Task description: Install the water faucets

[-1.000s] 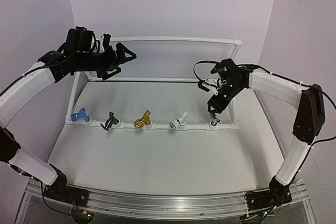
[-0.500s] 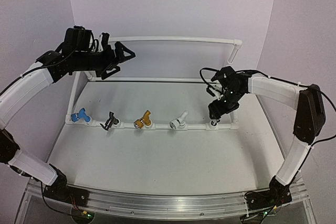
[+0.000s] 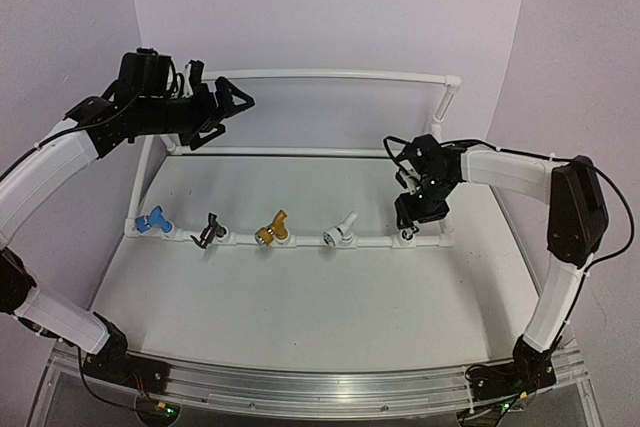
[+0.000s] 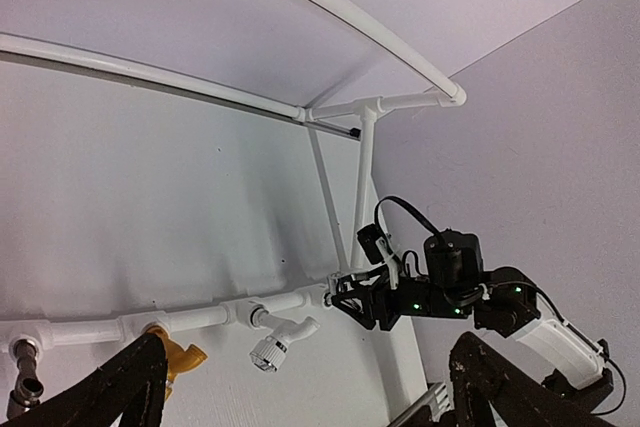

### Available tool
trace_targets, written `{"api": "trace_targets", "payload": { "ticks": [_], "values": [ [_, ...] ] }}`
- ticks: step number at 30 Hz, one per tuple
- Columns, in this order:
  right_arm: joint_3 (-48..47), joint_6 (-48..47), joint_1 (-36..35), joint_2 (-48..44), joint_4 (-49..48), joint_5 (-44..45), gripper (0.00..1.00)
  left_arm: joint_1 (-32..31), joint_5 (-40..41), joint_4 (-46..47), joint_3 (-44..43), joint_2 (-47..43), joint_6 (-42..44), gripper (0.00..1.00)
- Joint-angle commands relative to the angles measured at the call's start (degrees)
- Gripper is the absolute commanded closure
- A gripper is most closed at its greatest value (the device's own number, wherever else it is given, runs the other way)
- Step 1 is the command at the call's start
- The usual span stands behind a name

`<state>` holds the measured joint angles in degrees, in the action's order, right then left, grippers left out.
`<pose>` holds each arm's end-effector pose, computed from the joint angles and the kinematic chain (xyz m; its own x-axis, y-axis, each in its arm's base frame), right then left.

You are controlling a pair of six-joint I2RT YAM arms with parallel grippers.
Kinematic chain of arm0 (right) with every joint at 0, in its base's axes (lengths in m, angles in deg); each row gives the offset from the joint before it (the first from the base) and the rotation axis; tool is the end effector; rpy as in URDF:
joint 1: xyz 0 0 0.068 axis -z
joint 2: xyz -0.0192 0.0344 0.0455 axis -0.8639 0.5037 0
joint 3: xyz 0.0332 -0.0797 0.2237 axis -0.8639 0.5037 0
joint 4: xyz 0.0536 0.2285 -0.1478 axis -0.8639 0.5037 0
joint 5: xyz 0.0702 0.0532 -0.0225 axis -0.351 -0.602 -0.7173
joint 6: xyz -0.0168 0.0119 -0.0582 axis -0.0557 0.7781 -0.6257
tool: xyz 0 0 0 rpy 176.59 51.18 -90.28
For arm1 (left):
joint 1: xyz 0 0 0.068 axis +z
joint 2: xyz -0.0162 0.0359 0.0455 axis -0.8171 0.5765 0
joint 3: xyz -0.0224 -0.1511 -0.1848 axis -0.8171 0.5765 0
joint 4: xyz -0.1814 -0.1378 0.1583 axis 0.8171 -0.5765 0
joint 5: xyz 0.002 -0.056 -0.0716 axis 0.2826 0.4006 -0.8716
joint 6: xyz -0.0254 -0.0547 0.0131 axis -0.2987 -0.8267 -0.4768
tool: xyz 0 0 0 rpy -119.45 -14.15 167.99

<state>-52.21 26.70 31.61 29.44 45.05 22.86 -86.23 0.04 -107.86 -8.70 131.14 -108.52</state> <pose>0.3487 0.1896 0.1740 -0.8573 -0.3345 -0.3914 -0.3993 0.9118 0.0954 0.2777 -0.1824 0.3935 -0.6904 -0.3426 -0.6372 0.3089 0.6569 -0.6878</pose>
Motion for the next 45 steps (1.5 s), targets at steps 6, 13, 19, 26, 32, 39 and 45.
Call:
{"api": "trace_targets", "payload": {
  "ticks": [6,13,19,26,32,39,45],
  "values": [
    [-1.28,9.25,0.28,1.71,-0.33,-3.08,0.46,0.33,1.0,-0.34,-1.94,0.17,-0.69,0.02],
    [-1.94,12.75,0.27,2.85,0.22,-4.32,0.56,0.37,1.28,-2.01,-4.33,2.06,-0.69,0.02],
    [-1.75,15.51,0.28,2.76,1.35,-4.6,0.65,0.33,1.7,-2.13,-4.81,3.12,-1.22,0.03],
    [-0.76,18.26,0.53,2.72,1.91,-6.05,0.84,0.33,1.69,-2.65,-6.09,4.85,-1.54,0.03],
    [-0.64,19.27,1.43,1.87,2.14,-7.44,0.82,0.35,1.24,-2.51,-6.82,6.17,-1.85,0.03],
    [-0.67,15.19,1.59,-1.87,1.99,-7.32,0.13,0.33,0.75,-2.4,-7.13,6.83,-1.47,0.01],
    [0.78,8.7,2.07,-7.85,1.76,-4.55,0.02,1.02,-0.44,-3.74,-7.92,7.44,-0.64,0.0]
  ]
}}
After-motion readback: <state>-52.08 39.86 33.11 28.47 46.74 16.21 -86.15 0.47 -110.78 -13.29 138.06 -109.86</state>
